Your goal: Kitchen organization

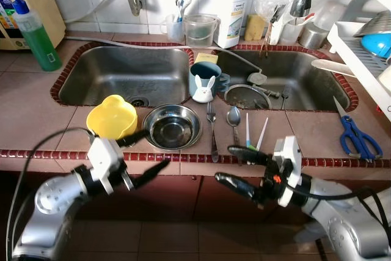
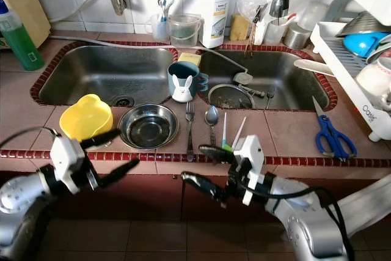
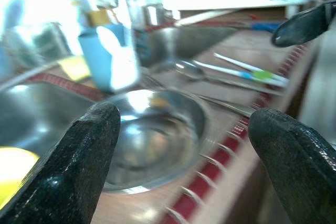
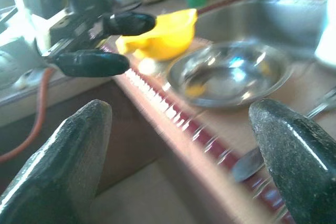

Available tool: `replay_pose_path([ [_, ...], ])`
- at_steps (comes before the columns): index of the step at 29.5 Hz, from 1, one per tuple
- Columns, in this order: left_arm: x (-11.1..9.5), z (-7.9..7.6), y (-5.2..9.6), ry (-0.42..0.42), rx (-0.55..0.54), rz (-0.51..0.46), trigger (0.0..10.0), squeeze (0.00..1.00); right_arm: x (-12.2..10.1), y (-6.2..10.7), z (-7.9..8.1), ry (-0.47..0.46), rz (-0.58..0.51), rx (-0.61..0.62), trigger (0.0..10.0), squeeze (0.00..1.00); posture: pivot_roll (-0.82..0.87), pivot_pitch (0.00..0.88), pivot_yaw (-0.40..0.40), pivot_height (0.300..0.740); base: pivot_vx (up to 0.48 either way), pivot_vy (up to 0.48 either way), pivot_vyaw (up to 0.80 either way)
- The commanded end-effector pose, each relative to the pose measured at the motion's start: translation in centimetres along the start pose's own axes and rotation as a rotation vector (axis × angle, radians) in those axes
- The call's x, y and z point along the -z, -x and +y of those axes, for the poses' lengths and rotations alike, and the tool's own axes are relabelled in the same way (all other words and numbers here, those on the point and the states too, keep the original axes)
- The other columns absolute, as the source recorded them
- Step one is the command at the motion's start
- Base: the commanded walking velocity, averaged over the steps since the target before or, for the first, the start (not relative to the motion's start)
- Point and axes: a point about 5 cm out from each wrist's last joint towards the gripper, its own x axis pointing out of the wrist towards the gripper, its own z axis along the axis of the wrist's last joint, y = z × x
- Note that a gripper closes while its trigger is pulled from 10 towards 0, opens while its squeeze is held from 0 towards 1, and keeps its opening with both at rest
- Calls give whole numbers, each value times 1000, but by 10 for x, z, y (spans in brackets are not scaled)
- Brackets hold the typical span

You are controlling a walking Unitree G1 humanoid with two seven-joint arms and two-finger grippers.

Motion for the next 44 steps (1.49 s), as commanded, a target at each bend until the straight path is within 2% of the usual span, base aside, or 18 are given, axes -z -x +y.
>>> replay_pose_path([
  [1,0,14,3,23,-63,17,10000,0,-5,2,-12,7,-30,79,10000,0,-27,51,-13,740,0,0,0],
  [3,-5,29,-2,89,-147,-8,10000,0,-11,0,-25,30,-63,166,10000,0,-28,50,-10,740,0,0,0],
  [9,-16,43,-12,118,-204,-53,10000,0,-22,-1,-40,59,-118,265,10000,0,-35,40,-2,740,0,0,0],
  [14,-23,49,-14,141,-229,-63,10000,0,-28,-1,-44,108,-148,334,10000,0,-37,35,5,740,0,0,0],
  [16,-28,52,-14,146,-262,-77,10000,0,-37,-2,-45,131,-196,381,10000,0,-39,34,9,740,0,0,0],
  [19,-31,53,-12,153,-294,-87,10000,0,-42,-2,-45,163,-223,433,10000,0,-40,36,11,740,0,0,0],
  [22,-35,50,-7,172,-365,-89,10000,0,-48,0,-44,174,-277,566,10000,0,-40,38,13,740,0,0,0],
  [25,-36,50,-6,184,-381,-86,10000,0,-48,1,-44,174,-285,602,10000,0,-40,38,13,740,0,0,0],
  [26,-34,48,-1,163,-439,-38,10000,0,-46,2,-40,176,-289,665,10000,0,-32,42,12,740,0,0,0],
  [28,-33,47,1,160,-464,-22,10000,0,-45,3,-39,181,-290,687,10000,0,-32,42,12,740,0,0,0],
  [30,-31,47,4,174,-504,-13,10000,0,-43,4,-38,162,-287,718,10000,0,-28,43,12,740,0,0,0],
  [32,-21,47,13,199,-599,23,10000,0,-35,8,-38,160,-272,795,10000,0,-21,41,9,740,0,0,0],
  [38,-18,39,18,156,-676,22,10000,0,-30,11,-38,161,-275,840,10000,0,-10,26,-18,740,0,0,0],
  [40,-16,37,17,174,-702,21,10000,0,-29,10,-38,165,-270,858,10000,0,-12,21,-24,740,0,0,0],
  [44,-11,31,9,186,-715,65,10000,0,-32,4,-36,192,-262,861,10000,0,-24,9,-42,740,0,0,0],
])
